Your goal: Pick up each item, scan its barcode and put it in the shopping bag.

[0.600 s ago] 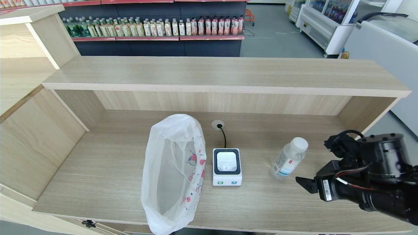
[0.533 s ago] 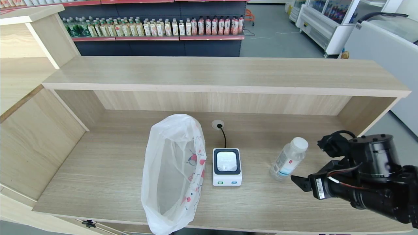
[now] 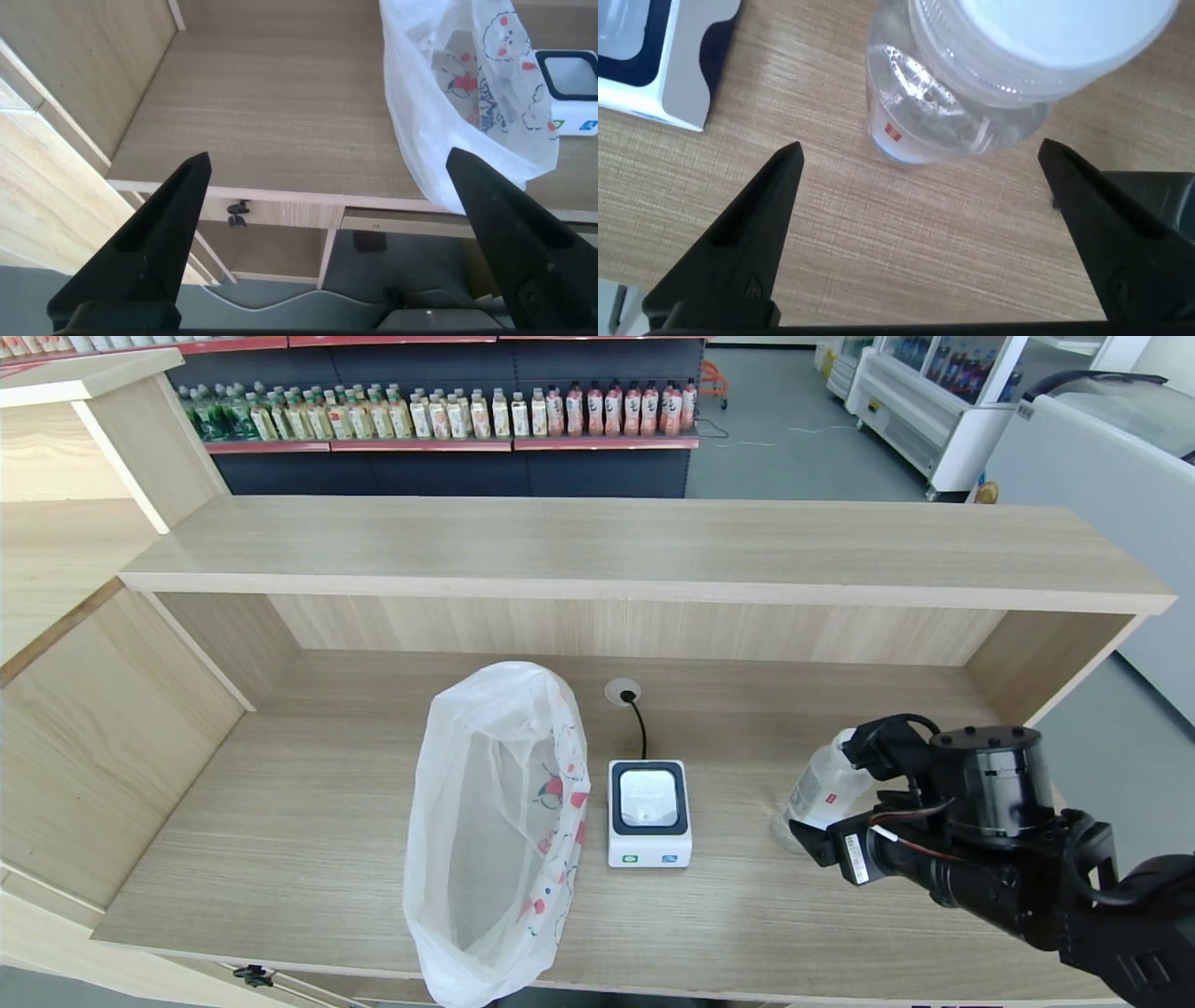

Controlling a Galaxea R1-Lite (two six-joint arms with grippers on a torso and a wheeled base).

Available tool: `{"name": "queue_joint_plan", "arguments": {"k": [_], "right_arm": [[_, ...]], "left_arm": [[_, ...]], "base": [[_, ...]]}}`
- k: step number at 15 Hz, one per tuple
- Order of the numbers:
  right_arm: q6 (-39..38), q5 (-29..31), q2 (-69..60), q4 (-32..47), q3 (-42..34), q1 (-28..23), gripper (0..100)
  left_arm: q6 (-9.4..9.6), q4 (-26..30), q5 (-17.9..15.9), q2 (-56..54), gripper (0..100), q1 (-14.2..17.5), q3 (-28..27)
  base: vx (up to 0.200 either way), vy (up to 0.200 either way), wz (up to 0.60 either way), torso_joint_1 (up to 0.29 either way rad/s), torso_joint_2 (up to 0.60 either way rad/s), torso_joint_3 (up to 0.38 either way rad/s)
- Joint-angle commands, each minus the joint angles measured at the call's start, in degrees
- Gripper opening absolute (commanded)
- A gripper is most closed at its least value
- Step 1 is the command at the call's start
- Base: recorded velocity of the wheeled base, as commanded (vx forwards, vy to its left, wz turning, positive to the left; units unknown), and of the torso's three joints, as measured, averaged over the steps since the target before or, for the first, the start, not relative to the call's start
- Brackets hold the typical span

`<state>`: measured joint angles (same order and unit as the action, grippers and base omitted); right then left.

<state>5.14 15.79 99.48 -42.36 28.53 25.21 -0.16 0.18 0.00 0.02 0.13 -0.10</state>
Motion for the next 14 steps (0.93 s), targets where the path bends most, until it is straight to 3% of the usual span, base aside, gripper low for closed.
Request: {"name": "queue_joint_plan", "arguments": {"k": [1, 14], "right_arm": [[0.5, -0.1, 1.3, -1.0, 0.0, 0.1, 100], [1.4, -2.2, 10.2, -14.2, 2.3, 0.5, 100]], "left_arm": [[-0.02, 0.0, 0.0, 0.0, 100, 0.0, 0.0], [-0.02, 0.0, 0.0, 0.0, 100, 0.0, 0.0]], "base": [[0.0, 0.0, 0.0, 0.0, 0.0, 0.0], [0.0, 0.0, 0.0, 0.0, 0.0, 0.0]]}}
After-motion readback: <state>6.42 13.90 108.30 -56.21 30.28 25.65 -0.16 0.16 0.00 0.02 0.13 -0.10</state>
